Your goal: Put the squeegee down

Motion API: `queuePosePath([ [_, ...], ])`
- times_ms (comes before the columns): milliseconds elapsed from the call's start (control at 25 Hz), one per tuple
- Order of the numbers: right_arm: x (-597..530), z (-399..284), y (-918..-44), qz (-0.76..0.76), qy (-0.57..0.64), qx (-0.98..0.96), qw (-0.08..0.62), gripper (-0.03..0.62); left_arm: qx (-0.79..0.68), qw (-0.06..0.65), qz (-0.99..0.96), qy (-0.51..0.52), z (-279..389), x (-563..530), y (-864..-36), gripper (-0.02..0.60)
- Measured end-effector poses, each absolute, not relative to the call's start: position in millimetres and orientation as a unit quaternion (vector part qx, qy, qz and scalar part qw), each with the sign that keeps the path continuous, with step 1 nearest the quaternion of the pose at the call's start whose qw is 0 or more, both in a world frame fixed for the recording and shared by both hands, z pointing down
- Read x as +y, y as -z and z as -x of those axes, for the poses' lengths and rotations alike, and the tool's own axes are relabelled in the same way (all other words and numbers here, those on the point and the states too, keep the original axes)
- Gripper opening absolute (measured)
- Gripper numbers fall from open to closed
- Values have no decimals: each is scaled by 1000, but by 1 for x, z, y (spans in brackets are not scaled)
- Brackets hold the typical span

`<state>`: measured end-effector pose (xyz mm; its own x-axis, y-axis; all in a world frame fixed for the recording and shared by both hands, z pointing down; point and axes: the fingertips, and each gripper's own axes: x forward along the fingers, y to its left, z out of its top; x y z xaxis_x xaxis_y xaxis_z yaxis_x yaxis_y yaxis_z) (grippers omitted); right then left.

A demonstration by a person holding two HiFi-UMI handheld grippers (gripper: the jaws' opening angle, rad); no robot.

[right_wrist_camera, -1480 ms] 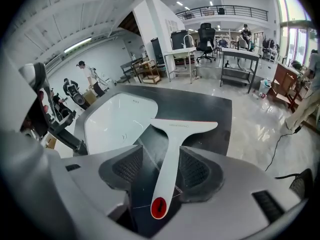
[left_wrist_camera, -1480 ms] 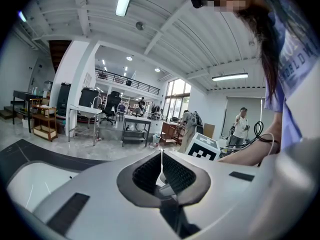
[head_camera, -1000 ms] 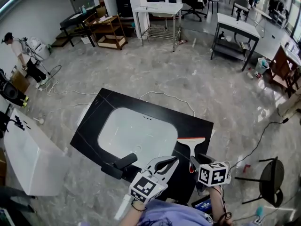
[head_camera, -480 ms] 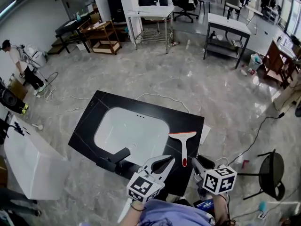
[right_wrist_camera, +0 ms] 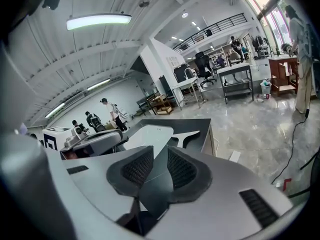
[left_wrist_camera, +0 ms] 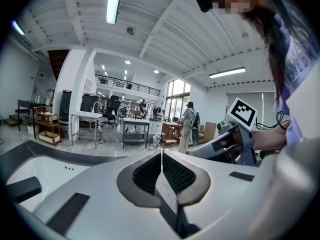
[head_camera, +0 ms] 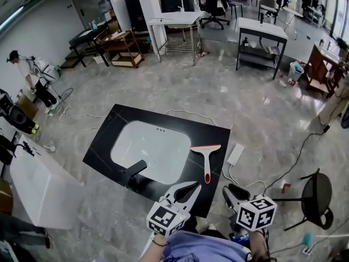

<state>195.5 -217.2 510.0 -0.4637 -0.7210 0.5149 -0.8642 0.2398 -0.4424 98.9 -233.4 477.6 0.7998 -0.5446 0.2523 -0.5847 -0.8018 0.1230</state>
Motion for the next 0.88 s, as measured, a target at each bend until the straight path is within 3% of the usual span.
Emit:
queuePosePath([
  [400, -150, -215, -510, -489, -344, -797, 85, 48, -333, 92, -931, -122, -113, -156, -485, 14],
  [880, -118, -201, -509, -460, -323, -820, 111, 44, -356, 95, -918, -145, -101, -110, -483, 14],
])
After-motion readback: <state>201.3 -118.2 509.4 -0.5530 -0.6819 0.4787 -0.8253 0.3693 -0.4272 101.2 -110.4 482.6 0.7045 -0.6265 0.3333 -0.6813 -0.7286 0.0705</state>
